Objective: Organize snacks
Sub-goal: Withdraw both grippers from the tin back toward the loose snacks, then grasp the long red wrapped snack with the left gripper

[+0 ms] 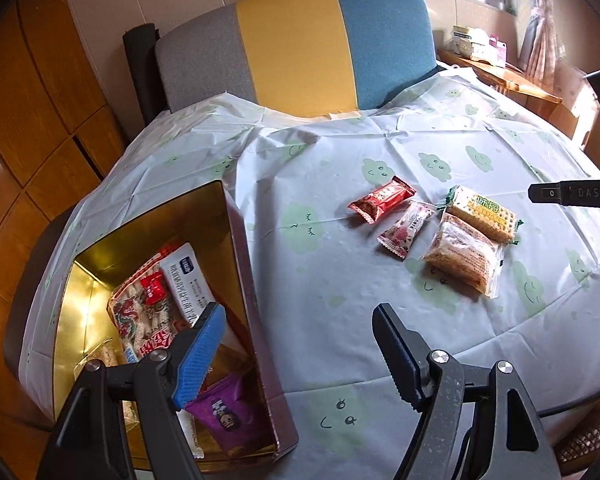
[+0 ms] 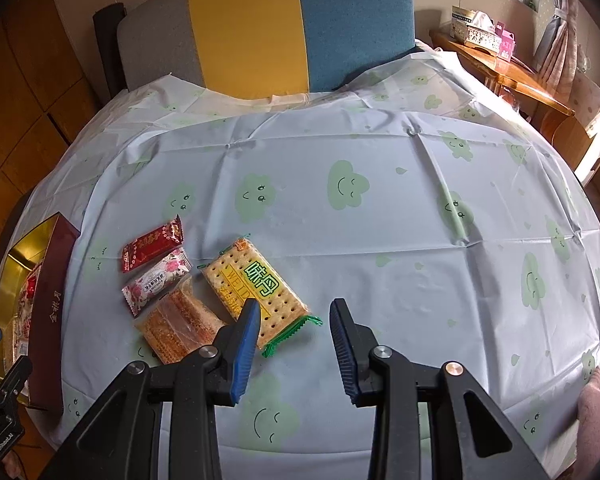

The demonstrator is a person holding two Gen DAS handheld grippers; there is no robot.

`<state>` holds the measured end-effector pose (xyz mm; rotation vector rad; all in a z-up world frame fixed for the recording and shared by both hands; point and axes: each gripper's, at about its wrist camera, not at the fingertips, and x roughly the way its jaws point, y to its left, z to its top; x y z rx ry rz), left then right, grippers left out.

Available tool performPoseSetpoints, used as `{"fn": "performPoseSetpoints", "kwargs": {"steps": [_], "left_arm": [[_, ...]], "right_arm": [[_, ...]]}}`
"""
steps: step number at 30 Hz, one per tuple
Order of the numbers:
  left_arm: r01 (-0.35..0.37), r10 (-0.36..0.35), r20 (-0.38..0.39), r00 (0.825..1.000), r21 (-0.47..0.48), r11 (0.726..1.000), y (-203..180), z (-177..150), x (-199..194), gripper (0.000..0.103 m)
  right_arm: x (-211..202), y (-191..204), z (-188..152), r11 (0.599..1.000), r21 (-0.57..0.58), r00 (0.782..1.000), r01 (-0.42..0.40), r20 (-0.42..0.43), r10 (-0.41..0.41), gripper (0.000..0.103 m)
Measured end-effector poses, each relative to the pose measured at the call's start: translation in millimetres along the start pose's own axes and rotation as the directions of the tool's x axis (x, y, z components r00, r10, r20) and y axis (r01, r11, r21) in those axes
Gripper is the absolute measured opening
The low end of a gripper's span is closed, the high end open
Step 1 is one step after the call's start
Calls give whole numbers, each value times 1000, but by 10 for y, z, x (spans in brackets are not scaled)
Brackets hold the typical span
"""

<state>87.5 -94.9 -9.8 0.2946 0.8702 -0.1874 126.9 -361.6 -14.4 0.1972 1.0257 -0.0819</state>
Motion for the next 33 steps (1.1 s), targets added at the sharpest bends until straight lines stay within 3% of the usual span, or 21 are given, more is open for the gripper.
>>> {"fn": "performPoseSetpoints", "kwargs": {"steps": [12,20,25,27,33], "left_arm": [[93,-91,-76,993,24,995,-182,318,363,69],[124,-113,-103,988,111,986,-318,642,694,69],[121,-104,-146,984,118,986,-368,835,984,66],[146,-126,-149,981,132,980,-428,913,1059,61],[191,-155,-176,972,213,958,-683,1052,1323,61]], "right_arm": [[-10,-23,13,1000,9,1000,-4,2,4,36],[-32,-25,13,1000,14,1000,-18,9,18,36],[-37,-34,17,1000,20,1000,-24,8,24,36],[-36,-32,20,999,20,1000,-28,8,28,36],[-29,-26,25,999,21,999,-42,5,42,36]]}}
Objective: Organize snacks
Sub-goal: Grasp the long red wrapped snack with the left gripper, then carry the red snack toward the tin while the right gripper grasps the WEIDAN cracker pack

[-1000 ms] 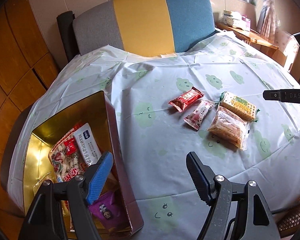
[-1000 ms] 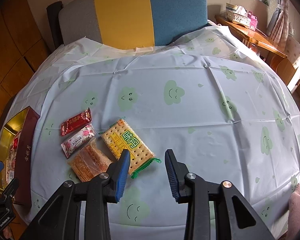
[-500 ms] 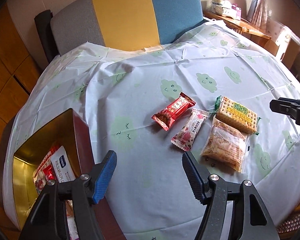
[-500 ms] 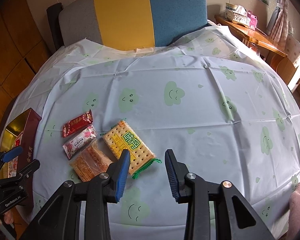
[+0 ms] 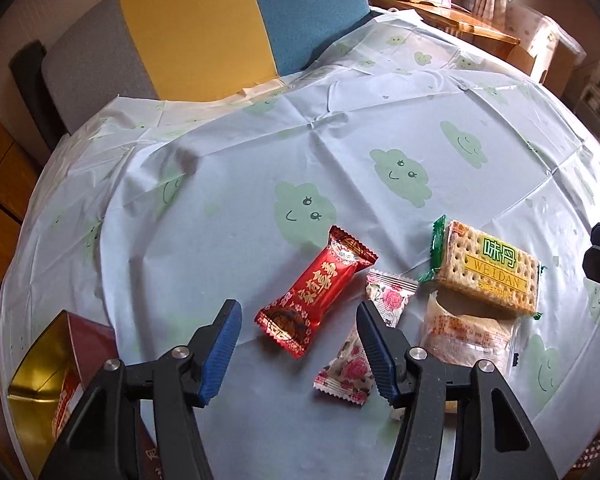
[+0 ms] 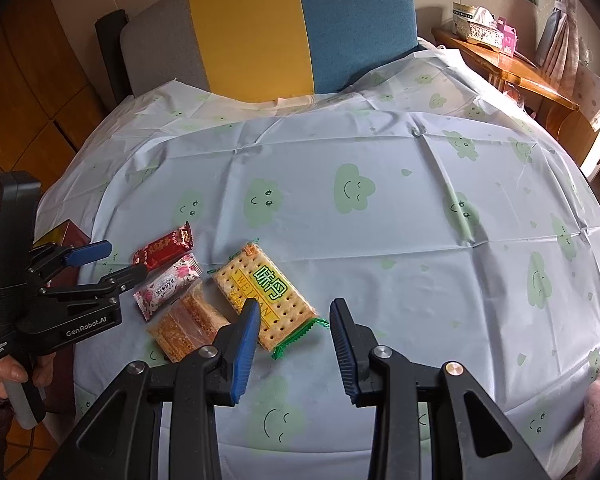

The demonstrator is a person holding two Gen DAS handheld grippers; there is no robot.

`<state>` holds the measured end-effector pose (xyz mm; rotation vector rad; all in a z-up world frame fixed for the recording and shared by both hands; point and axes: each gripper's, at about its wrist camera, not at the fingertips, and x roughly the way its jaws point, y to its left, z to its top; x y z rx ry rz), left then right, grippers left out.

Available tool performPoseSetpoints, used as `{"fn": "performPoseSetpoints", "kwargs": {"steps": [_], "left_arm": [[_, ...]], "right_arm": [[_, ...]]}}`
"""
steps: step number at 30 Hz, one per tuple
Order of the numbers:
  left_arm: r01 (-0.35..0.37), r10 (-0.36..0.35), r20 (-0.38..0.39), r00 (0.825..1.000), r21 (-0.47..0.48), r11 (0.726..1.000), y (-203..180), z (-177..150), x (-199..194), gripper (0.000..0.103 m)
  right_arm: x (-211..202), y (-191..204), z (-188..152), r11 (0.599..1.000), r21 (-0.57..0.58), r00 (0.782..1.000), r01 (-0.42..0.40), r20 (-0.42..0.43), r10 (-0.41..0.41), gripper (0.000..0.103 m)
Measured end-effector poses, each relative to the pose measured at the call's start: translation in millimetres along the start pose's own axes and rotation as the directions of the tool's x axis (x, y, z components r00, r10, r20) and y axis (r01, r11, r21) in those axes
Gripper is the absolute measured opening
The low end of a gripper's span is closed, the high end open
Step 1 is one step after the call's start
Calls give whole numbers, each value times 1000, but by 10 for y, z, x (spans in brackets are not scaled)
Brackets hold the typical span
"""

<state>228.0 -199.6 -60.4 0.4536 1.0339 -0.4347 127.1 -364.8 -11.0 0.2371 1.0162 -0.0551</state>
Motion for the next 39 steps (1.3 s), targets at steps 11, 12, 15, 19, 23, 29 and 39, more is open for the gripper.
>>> {"fn": "performPoseSetpoints", "kwargs": {"steps": [11,12,15,19,23,29,39], "left_arm": [[48,-52,-38,998,-107,993,160,83,272,22],[44,-51,-47,998,-129,991,181,67,260,22],[19,-25,-40,999,-161,987,203,-17,147,21],[13,-14,-8,1000,-198,980,169,-200,-138,21],[8,-5,14,1000,-213,977,23,-490,-410,21],[17,-15,10,1000,-232,973,-220,-1014,-623,22],[40,-31,58,998,-160,986,-472,-1556,-596,22]], "right_arm": [[57,-42,13,1000,23,1000,-9,-20,10,36],[59,-43,13,1000,23,1000,-8,-21,8,36],[71,-53,10,1000,25,1000,0,-25,1,36],[88,-83,9,999,35,999,14,-31,-13,36],[100,-100,3,999,36,999,23,-35,-22,36],[113,-117,-13,999,38,999,31,-44,-29,36],[164,-89,-41,999,25,998,30,-63,-28,36]]}}
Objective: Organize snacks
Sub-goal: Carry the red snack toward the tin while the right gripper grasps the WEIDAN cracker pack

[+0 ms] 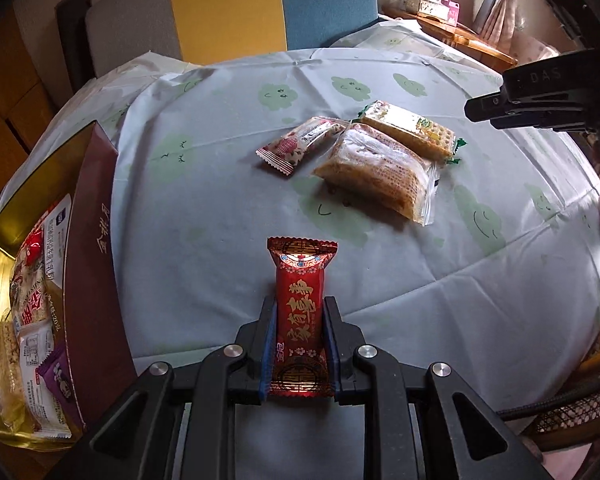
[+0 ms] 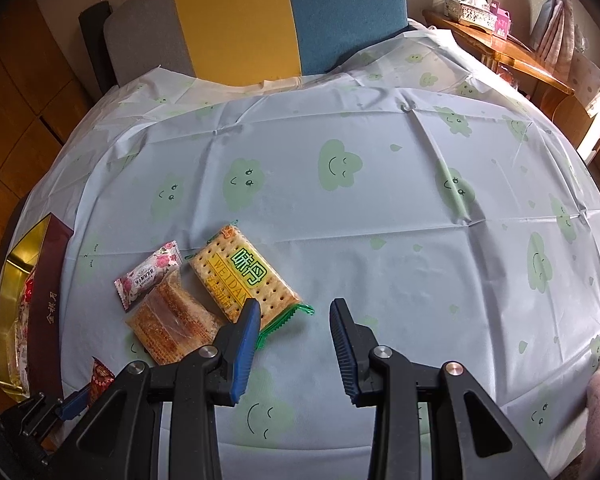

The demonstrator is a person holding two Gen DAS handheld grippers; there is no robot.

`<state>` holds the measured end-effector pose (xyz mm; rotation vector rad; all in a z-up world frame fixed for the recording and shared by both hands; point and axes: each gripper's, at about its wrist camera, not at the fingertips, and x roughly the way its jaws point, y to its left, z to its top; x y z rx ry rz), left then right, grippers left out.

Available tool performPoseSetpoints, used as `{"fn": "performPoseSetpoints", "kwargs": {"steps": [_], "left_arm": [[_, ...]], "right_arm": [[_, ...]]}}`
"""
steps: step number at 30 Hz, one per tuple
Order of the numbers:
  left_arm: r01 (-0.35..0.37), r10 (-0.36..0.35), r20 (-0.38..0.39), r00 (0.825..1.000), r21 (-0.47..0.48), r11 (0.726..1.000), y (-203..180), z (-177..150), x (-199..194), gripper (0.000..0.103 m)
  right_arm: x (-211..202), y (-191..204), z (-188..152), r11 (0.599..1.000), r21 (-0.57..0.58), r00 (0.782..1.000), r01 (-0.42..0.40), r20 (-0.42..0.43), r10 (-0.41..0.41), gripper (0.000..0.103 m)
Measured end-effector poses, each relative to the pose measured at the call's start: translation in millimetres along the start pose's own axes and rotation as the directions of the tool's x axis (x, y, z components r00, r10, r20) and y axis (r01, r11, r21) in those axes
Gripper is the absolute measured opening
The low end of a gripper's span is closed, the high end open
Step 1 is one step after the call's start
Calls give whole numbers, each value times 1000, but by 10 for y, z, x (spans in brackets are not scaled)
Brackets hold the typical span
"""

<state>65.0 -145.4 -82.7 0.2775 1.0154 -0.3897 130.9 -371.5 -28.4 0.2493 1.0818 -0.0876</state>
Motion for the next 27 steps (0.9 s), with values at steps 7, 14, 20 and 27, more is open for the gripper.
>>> {"fn": "performPoseSetpoints", "kwargs": {"steps": [7,14,20,27], "left_arm": [[50,-49,32,998,-14,999,81,-57,0,22],[74,-72,45,996,-33,997,120,-55,-4,22],[104,-102,45,994,-57,993,172,-53,2,22],[118,-115,46,992,-70,991,190,-51,7,23]], "right_arm": [[109,144,-29,997,-66,999,-26,-41,23,41],[238,420,53,978,-208,997,-24,-74,8,65],[505,563,249,942,-333,991,24,-119,-67,66],[882,602,345,926,-377,969,26,-218,-116,57]]}}
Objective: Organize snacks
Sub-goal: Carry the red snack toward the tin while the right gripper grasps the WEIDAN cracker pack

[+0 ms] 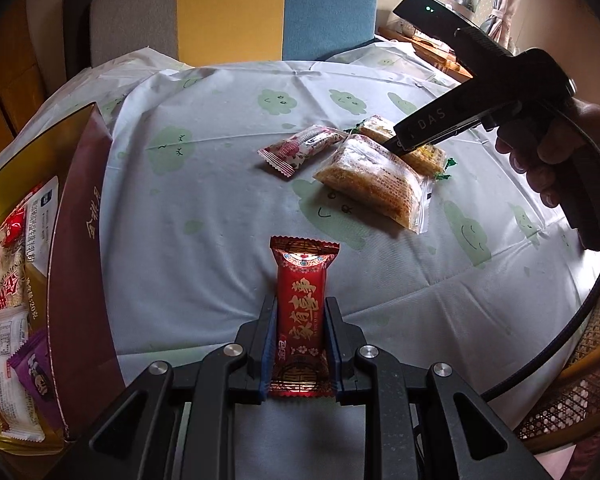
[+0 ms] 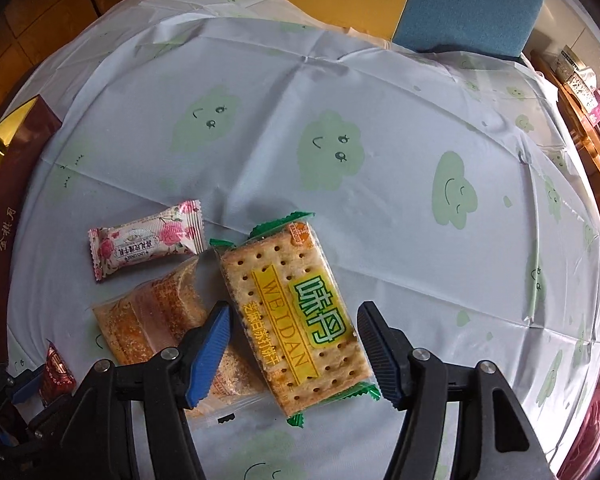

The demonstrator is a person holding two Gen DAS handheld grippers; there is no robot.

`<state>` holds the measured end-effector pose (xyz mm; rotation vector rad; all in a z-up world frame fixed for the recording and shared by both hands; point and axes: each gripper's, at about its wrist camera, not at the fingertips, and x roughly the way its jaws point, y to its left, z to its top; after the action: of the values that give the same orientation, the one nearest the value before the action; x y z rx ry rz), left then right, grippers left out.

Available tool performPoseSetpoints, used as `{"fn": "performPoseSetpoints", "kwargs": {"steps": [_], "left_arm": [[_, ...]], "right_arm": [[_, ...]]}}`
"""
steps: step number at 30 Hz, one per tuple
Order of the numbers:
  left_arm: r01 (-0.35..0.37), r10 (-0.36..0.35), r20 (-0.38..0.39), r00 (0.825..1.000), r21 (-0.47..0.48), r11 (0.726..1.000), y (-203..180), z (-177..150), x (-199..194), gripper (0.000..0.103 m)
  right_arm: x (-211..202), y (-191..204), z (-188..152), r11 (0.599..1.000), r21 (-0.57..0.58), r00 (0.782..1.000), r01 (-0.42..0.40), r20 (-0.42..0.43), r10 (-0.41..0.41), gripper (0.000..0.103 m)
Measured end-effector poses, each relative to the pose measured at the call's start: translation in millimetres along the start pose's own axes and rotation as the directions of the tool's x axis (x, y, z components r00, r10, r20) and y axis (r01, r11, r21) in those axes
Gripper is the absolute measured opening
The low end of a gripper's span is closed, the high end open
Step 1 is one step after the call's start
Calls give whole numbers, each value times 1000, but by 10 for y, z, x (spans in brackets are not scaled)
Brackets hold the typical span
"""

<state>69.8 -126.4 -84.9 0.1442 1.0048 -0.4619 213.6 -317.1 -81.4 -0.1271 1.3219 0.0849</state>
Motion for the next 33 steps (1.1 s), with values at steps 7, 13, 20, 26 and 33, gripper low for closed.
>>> {"fn": "performPoseSetpoints", "kwargs": {"steps": [7,13,20,26,33], "left_arm": [[-8,8,7,1000,4,1000,-8,-19,-3,23],[-34,34,7,999,1,999,-42,-21,-2,24],[-63,63,7,998,19,998,-82,11,-55,21],[-88,85,85,993,26,996,-97,62,-429,21],[-127,136,136,981,-72,989,177,160,-814,21]], "right_arm": [[-112,-183,-202,998,49,999,45,23,-47,53],[-73,-412,-523,989,142,999,36,-9,-35,53],[-52,-486,-578,986,164,1000,-5,23,2,54],[-106,-334,-677,991,128,999,34,33,-39,52],[-159,-59,-702,993,110,998,43,40,-47,51]]}}
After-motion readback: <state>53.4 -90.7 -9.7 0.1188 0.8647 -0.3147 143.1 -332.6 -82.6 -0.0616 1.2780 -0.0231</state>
